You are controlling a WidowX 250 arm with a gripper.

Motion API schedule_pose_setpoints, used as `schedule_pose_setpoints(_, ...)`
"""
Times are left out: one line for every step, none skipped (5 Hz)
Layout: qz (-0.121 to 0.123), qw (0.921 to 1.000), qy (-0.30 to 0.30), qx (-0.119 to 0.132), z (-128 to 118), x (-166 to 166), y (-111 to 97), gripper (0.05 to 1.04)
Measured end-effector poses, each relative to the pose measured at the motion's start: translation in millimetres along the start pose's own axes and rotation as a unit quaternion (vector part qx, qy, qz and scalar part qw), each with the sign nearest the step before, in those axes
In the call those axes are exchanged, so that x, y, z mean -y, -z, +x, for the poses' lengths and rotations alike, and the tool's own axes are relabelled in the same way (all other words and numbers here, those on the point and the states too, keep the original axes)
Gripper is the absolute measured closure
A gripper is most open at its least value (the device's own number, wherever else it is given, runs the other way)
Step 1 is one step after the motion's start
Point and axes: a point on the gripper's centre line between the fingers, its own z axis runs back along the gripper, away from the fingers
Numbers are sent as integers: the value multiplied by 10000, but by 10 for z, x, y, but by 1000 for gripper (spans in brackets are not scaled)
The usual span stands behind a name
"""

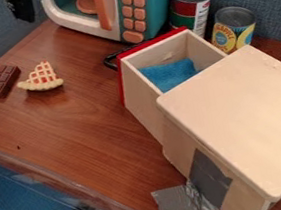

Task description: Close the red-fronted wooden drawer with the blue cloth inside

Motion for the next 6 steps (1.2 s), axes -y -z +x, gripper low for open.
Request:
schedule_pose_setpoints(-146,9999,58,42,19,31,114,84)
schedule_pose_setpoints(-85,9962,863,-88,112,-48,190,84)
schedule_pose_setpoints(169,9881,1531,50,204,-169,152,84)
schedule_pose_setpoints(142,9790,2025,208,234,-217,186,84)
schedule_pose_setpoints(26,9722,2295,459,281,-260,212,84)
schedule_pose_setpoints(-227,9658,2422,894,372,-304,364,84)
